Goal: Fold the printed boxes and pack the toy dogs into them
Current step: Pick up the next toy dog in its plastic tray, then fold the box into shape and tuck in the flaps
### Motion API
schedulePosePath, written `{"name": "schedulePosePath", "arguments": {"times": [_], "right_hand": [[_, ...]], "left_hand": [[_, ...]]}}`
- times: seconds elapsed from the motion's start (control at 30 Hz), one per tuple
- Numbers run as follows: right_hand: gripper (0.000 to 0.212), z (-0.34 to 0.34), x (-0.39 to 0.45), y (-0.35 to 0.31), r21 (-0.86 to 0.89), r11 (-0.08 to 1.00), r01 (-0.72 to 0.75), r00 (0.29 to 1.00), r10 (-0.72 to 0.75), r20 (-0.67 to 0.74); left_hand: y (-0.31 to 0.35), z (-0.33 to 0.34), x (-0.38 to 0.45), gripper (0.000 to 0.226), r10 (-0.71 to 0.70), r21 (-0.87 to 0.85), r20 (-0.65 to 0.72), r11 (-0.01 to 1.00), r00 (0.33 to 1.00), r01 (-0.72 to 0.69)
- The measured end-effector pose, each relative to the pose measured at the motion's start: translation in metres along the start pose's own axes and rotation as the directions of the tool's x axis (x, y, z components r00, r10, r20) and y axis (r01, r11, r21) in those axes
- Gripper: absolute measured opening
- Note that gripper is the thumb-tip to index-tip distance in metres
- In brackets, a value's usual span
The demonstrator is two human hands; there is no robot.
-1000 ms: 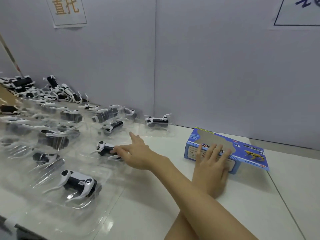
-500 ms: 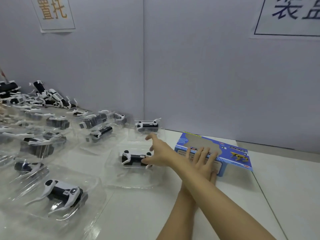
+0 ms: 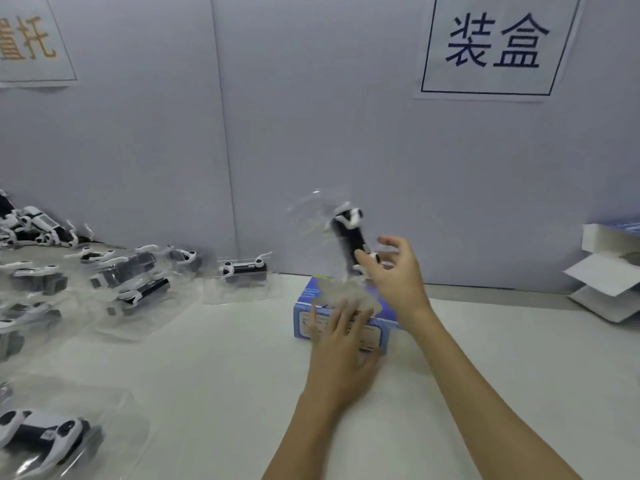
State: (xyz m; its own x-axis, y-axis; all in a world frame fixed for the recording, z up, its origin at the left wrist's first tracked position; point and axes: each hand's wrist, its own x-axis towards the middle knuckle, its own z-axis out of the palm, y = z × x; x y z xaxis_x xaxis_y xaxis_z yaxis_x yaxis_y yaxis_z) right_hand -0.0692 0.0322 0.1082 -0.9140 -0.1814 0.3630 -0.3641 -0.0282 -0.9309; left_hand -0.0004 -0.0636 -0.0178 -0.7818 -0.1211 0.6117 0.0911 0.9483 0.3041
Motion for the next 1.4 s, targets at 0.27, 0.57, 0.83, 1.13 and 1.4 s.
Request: {"name": "schedulePosePath", "arguments": {"times": [0.27,0.57,0.83,1.13,1.4], "right_hand": [[0.041,-0.095,-0.017,0.068,0.509,0.788,-0.348,0.926,0.373,0.055],[0.042,-0.104,-0.039,0.082,0.525,0.647,-0.554,0.833,0.443,0.333],[0.024,-0.096,-0.054,0.069,0.48,0.683,-0.551,0.807,0.29,0.514],[0.071,-0.092,-0.056,0.06,0.032,0.933,-0.358,0.703,0.247,0.667],[0.073,-0.09,-0.05,0.06,-0.125,0.989,-0.08,0.949,0.114,0.294]], "left_hand": [[0.001,-0.006,0.009,0.062,-0.274,0.052,-0.048,0.96,0.961,0.276],[-0.005,-0.023,0.014,0.036,-0.404,-0.538,-0.261,0.815,0.877,0.215],[-0.007,-0.046,0.02,0.029,-0.644,-0.901,-0.152,0.402,0.75,0.163],[-0.008,-0.053,0.022,0.011,-0.687,-0.928,-0.15,0.346,0.711,0.139],[-0.001,-0.05,0.016,0.031,-0.447,-0.665,-0.355,0.738,0.821,0.114]]}}
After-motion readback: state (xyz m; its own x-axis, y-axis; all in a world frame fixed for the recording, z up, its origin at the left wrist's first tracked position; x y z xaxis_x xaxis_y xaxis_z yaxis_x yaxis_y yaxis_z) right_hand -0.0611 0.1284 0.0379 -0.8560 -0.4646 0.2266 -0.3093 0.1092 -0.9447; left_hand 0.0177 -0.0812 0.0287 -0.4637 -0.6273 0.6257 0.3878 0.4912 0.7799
